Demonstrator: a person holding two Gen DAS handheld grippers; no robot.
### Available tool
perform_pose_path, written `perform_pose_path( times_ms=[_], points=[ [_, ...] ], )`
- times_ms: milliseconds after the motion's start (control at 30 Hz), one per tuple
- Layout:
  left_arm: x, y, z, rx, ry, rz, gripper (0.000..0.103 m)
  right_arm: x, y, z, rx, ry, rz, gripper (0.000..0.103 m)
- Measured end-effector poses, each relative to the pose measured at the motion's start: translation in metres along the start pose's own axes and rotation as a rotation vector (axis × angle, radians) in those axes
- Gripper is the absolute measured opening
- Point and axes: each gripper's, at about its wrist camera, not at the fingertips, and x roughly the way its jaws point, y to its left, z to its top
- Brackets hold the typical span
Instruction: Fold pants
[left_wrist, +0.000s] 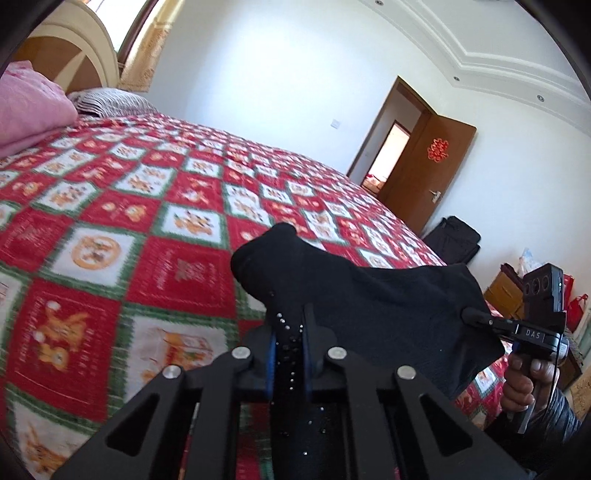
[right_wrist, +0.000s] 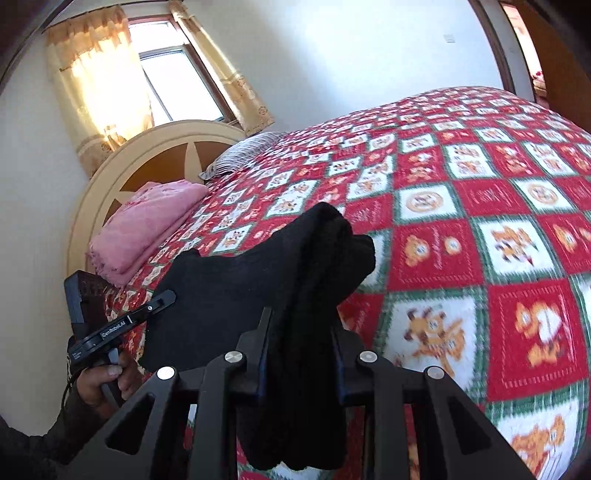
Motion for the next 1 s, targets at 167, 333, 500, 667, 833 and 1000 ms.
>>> perform_pose_path(
  times_ms=[167,333,500,667,833,1000],
  points=[
    [-0.016,0.019,0.013,-0.007,-0.052,0.087,0.011,0.035,0.022,0.031,-0.046,0.029,0.044,0.027],
    [-0.025,0.048,0.019,-0.055,-0.086,0.183,0.011,0.083,0.047,0.056,-0.093,0.070,0.093,0.027],
    [-0.031,0.067,0.020,-0.057,-0.108,0.261,0.011,0.129,0.064,0.062,-0.119,0.111,0.117,0.027],
    [-0.034,0.087,0.019,-0.096,-0.114,0.291,0.011,0.159,0.077,0.062,-0.142,0.116,0.140,0.027],
    [-0.019,0.104,0.008,-0.142,-0.047,0.315,0.012,0.181,0.074,0.062,-0.128,0.149,0.120,0.027],
    [-0.017,0.106,0.004,-0.146,-0.038,0.325,0.018,0.192,0.067,0.058,-0.115,0.184,0.100,0.027]
  ],
)
